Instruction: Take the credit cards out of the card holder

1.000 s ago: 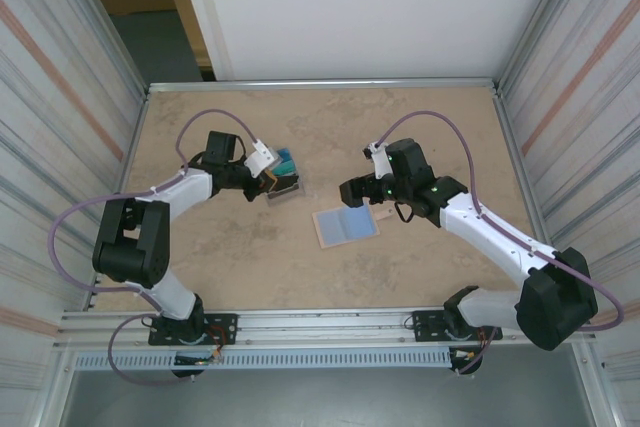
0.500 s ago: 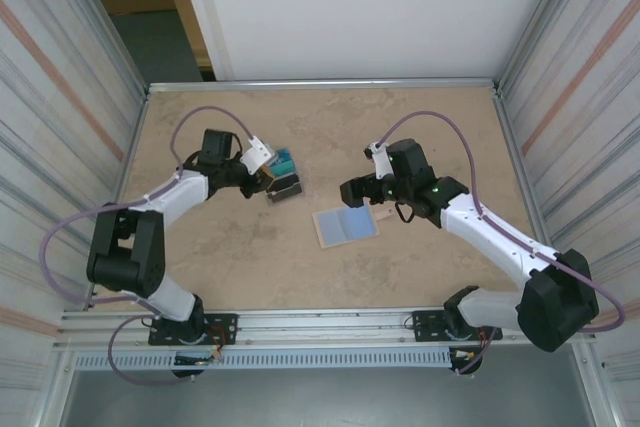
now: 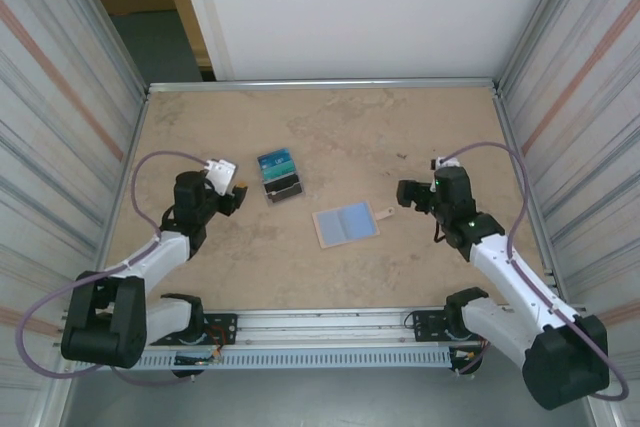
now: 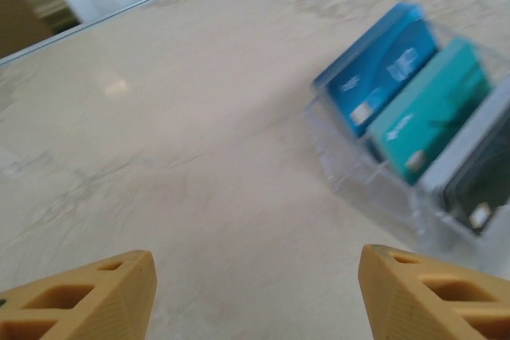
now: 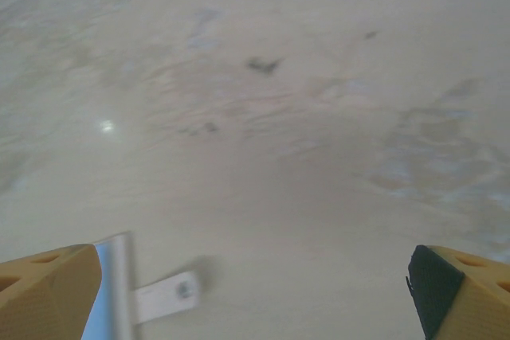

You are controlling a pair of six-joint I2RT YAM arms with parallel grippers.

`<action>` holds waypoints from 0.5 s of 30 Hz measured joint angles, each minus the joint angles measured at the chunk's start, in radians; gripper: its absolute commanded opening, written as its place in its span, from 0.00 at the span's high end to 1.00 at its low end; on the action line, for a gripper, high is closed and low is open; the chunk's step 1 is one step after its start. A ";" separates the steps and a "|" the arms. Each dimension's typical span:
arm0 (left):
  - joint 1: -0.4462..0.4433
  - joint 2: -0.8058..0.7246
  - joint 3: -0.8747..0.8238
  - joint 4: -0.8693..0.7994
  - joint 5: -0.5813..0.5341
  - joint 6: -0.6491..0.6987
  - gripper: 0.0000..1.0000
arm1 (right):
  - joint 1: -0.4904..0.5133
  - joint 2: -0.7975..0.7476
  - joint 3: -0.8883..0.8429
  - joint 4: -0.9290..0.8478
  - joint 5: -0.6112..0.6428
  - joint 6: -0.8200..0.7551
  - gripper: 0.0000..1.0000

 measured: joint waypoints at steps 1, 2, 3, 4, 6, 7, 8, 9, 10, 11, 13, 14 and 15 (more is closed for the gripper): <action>0.004 0.008 -0.010 0.024 -0.018 -0.008 0.31 | -0.013 -0.012 -0.032 0.039 0.029 -0.016 0.01; 0.010 0.018 -0.011 0.039 -0.028 -0.013 0.30 | -0.020 -0.023 -0.066 0.083 0.054 -0.032 0.01; 0.015 0.027 -0.011 0.058 -0.034 -0.019 0.30 | -0.030 -0.031 -0.102 0.131 0.077 -0.051 0.01; 0.023 0.034 -0.011 0.078 -0.038 -0.026 0.30 | -0.042 -0.034 -0.135 0.176 0.094 -0.074 0.01; 0.032 0.051 -0.020 0.138 -0.044 -0.041 0.30 | -0.077 -0.024 -0.180 0.261 0.114 -0.105 0.01; 0.035 0.060 -0.030 0.172 -0.044 -0.046 0.30 | -0.099 -0.012 -0.195 0.298 0.122 -0.117 0.01; 0.035 0.074 -0.045 0.214 -0.047 -0.053 0.30 | -0.126 0.010 -0.203 0.335 0.128 -0.126 0.01; 0.035 0.091 -0.057 0.239 -0.046 -0.060 0.29 | -0.151 0.041 -0.204 0.371 0.129 -0.132 0.01; 0.035 0.101 -0.061 0.241 -0.045 -0.063 0.27 | -0.171 0.071 -0.204 0.409 0.129 -0.135 0.01; 0.035 0.113 -0.063 0.245 -0.042 -0.066 0.27 | -0.192 0.111 -0.203 0.452 0.128 -0.141 0.01; 0.035 0.136 -0.063 0.275 -0.030 -0.074 0.22 | -0.216 0.186 -0.203 0.524 0.124 -0.153 0.01; 0.035 0.158 -0.064 0.313 -0.024 -0.079 0.21 | -0.224 0.228 -0.203 0.561 0.119 -0.155 0.01; 0.036 0.186 -0.065 0.353 -0.023 -0.085 0.20 | -0.229 0.268 -0.203 0.597 0.105 -0.158 0.01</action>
